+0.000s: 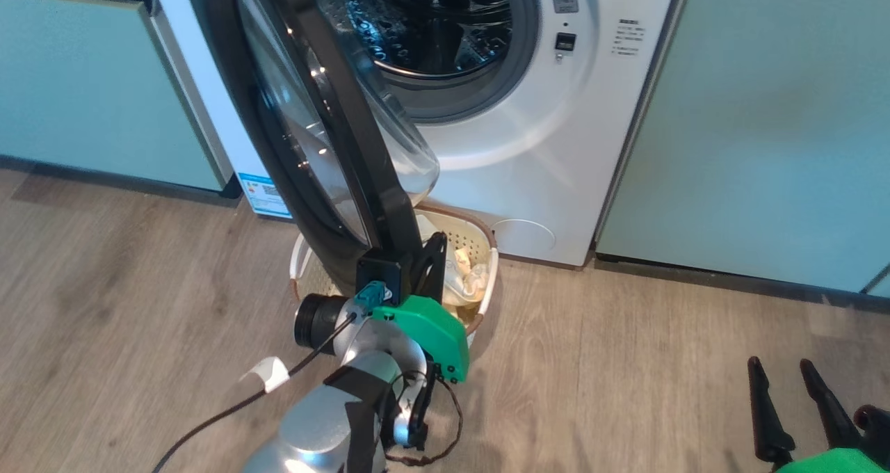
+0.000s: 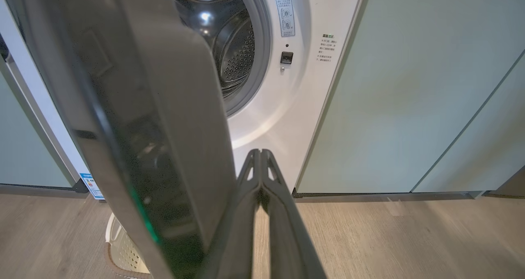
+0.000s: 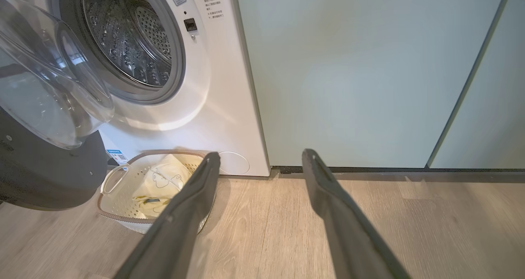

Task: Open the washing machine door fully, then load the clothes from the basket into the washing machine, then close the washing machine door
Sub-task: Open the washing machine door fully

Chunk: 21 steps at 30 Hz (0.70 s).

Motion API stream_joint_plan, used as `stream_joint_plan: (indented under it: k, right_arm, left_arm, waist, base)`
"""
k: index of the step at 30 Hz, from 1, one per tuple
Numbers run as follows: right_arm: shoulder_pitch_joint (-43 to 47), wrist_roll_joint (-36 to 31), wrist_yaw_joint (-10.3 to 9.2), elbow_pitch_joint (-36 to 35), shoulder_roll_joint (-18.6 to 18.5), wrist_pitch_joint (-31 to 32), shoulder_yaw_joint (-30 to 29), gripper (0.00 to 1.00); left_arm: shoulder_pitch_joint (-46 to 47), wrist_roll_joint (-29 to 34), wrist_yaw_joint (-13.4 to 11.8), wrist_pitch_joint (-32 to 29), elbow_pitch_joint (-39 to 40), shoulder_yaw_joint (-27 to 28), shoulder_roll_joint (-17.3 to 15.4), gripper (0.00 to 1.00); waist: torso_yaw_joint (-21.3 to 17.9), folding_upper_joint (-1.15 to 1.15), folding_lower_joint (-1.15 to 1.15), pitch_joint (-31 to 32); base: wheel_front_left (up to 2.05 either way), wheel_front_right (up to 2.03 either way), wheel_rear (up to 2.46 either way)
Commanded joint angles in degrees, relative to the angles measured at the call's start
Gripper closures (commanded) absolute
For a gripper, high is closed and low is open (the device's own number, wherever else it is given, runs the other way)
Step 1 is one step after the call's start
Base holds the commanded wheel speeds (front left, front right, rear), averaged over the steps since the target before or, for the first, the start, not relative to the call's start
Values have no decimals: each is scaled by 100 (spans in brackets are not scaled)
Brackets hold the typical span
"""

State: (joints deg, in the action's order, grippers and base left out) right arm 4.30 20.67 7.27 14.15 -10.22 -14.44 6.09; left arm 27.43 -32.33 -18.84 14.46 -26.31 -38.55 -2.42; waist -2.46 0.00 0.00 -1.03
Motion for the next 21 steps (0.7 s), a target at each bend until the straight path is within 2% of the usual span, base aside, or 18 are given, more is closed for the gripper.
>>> stream_joint_plan:
  k: [1, 21]
  right_arm:
    - [-260, -7, 22, -167, -124, -56, 114, 0]
    - [-221, 5, 22, -135, -50, -56, 94, 0]
  left_arm:
    - [181, 26, -42, 53, 150, 290, -46, 100]
    - [-156, 367, 122, 53, 254, 715, -46, 100]
  waist:
    - [42, 0, 0, 2]
    - [554, 0, 0, 108]
  base:
    - [0, 0, 0]
    - [0, 0, 0]
